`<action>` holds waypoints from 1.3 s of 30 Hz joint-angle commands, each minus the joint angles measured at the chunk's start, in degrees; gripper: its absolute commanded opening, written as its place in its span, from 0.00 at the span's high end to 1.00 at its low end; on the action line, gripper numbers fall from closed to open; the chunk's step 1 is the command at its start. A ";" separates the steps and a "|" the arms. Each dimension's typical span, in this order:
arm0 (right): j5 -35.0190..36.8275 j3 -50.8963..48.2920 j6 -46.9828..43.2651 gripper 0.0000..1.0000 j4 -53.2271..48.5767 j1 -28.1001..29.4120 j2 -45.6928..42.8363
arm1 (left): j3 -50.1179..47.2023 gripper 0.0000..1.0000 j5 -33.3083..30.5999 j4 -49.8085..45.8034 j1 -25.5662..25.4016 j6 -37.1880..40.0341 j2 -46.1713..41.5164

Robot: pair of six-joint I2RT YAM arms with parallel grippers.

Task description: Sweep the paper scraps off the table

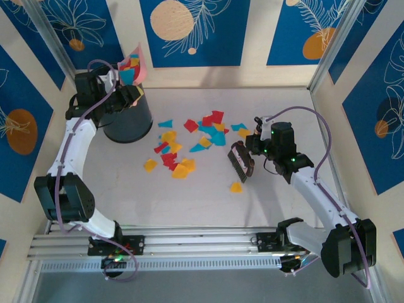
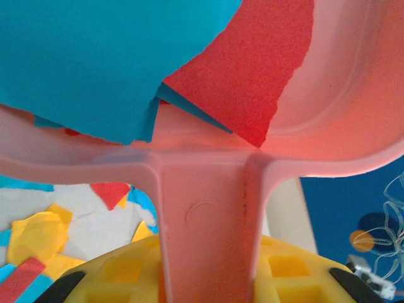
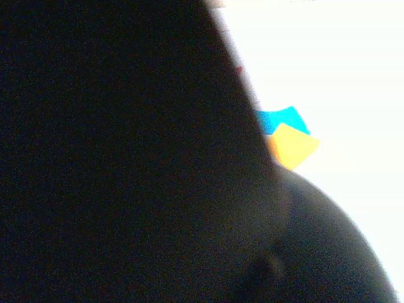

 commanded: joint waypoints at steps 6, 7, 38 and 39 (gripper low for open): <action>-0.26 1.00 0.46 1.00 0.66 0.45 -0.85 | -4.93 1.00 4.50 15.60 1.99 -12.52 -2.46; -0.29 0.94 0.36 1.00 0.66 0.44 -0.92 | -5.29 1.00 4.60 16.55 2.06 -13.37 -2.51; 0.42 1.44 -0.07 1.00 0.13 0.46 -0.32 | -17.98 1.00 7.10 58.47 4.20 -50.82 1.34; 0.49 1.41 -0.03 1.00 0.08 0.51 -0.37 | -18.62 1.00 6.91 61.18 4.20 -53.08 1.73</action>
